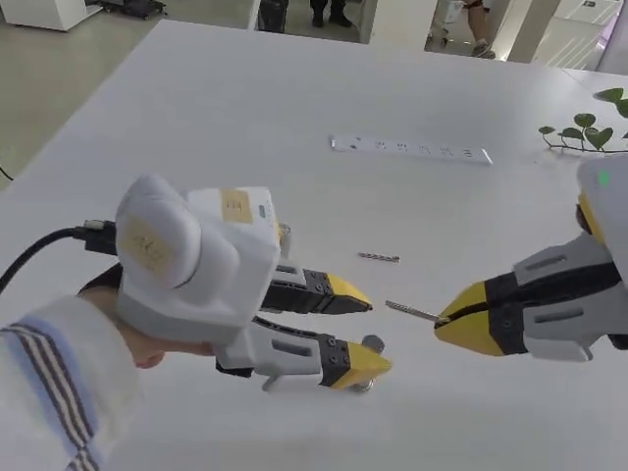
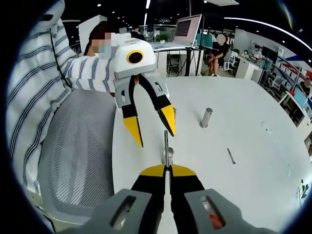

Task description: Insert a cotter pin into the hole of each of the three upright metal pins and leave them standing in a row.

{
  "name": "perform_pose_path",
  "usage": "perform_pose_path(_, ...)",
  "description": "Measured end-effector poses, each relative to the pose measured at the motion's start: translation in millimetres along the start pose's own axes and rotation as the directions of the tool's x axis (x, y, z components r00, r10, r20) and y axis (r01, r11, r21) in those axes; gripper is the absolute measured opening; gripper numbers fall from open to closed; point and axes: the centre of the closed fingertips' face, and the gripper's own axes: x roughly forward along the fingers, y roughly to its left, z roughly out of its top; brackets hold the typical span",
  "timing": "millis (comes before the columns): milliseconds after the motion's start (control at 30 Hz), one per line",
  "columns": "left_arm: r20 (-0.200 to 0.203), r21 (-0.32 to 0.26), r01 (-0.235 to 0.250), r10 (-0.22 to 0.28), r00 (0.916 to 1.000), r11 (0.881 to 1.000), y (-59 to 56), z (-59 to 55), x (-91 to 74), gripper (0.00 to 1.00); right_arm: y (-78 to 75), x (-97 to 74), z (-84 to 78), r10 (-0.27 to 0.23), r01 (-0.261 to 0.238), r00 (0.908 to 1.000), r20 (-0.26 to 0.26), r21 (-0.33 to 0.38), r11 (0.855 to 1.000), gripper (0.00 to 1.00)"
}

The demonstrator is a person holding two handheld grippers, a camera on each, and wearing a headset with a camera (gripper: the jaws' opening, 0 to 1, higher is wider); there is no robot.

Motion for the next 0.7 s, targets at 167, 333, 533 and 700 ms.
perform_pose_path(167,-0.034,0.019,-0.004,0.005,0.9994,1.000,2.8,-8.2,6.4,0.28,-2.6,0.4,-13.6,-0.016,0.017,0.9997,-0.017,0.024,1.000,0.00)
perform_pose_path(333,-0.055,0.025,-0.008,0.009,0.9984,1.000,6.8,-15.1,10.9,0.32,-5.3,3.2,-25.8,-0.044,0.045,0.9986,-0.029,0.042,0.998,0.00)
perform_pose_path(533,-0.089,0.031,-0.001,0.004,0.9961,1.000,9.3,-24.5,16.7,0.31,-6.2,7.1,-37.6,-0.062,0.064,0.9973,-0.040,0.072,0.995,0.00)
perform_pose_path(700,-0.107,0.034,-0.003,0.007,0.9942,0.999,12.9,-28.9,18.9,0.30,-7.8,8.6,-46.8,-0.073,0.078,0.9954,-0.062,0.078,0.994,0.00)
